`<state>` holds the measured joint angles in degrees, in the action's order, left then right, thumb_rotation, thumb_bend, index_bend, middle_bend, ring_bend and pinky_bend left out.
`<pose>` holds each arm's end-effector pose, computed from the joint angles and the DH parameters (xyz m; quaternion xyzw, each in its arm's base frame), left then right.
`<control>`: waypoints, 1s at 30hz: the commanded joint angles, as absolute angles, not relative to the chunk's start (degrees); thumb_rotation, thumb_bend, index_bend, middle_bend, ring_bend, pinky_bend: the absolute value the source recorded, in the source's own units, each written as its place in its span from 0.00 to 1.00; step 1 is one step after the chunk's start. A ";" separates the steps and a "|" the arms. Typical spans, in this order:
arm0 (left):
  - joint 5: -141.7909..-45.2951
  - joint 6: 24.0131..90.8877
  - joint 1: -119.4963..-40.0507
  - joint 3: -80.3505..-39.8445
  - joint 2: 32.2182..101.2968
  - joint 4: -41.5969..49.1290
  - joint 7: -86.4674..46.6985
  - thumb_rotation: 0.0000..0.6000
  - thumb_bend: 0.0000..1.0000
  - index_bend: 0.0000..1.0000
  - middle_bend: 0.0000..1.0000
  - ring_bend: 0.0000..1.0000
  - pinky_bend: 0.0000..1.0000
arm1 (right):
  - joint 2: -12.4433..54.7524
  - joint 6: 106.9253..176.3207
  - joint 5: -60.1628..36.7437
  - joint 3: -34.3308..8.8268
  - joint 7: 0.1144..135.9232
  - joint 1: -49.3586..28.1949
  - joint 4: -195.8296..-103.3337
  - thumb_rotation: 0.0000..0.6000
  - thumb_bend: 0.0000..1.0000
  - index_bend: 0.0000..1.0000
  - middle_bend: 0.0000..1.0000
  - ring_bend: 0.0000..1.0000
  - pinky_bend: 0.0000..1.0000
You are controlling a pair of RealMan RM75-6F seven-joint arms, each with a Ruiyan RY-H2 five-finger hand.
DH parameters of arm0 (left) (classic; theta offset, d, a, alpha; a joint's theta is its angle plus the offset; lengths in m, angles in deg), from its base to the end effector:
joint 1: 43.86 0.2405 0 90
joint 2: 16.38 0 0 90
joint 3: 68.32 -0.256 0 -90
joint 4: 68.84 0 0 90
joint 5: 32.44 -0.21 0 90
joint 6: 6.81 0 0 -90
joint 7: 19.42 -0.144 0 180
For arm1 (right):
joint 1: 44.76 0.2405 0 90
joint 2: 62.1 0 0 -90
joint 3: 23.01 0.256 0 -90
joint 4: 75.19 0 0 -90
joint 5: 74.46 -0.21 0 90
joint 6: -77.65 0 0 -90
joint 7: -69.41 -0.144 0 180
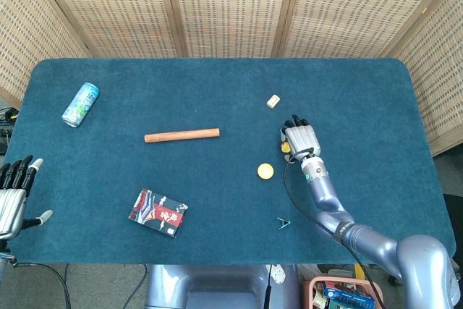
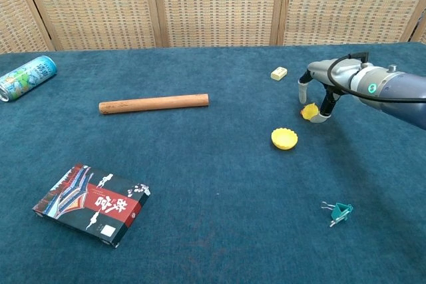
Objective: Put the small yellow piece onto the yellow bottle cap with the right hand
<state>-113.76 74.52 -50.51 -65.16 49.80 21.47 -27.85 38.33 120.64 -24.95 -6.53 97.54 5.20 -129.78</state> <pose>-0.3230 0.1920 0.1474 -0.6141 -0.3708 -0.3237 0.6169 -0.1857 -0.4294 -0.0350 0.7175 -0.3795 0.2615 0.5223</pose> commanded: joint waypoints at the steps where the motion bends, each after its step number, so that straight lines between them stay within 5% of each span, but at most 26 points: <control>1: -113.69 74.41 -50.54 -65.17 49.80 21.41 -27.72 1.00 0.05 0.00 0.00 0.00 0.00 | 39.06 120.06 -25.06 -6.80 97.22 5.58 -128.62 1.00 0.20 0.43 0.19 0.00 0.15; 30: -113.99 74.13 -50.76 -65.52 49.66 21.36 -26.96 1.00 0.05 0.00 0.00 0.00 0.00 | 40.96 120.38 -25.35 -7.87 100.45 7.16 -123.86 1.00 0.21 0.50 0.24 0.00 0.17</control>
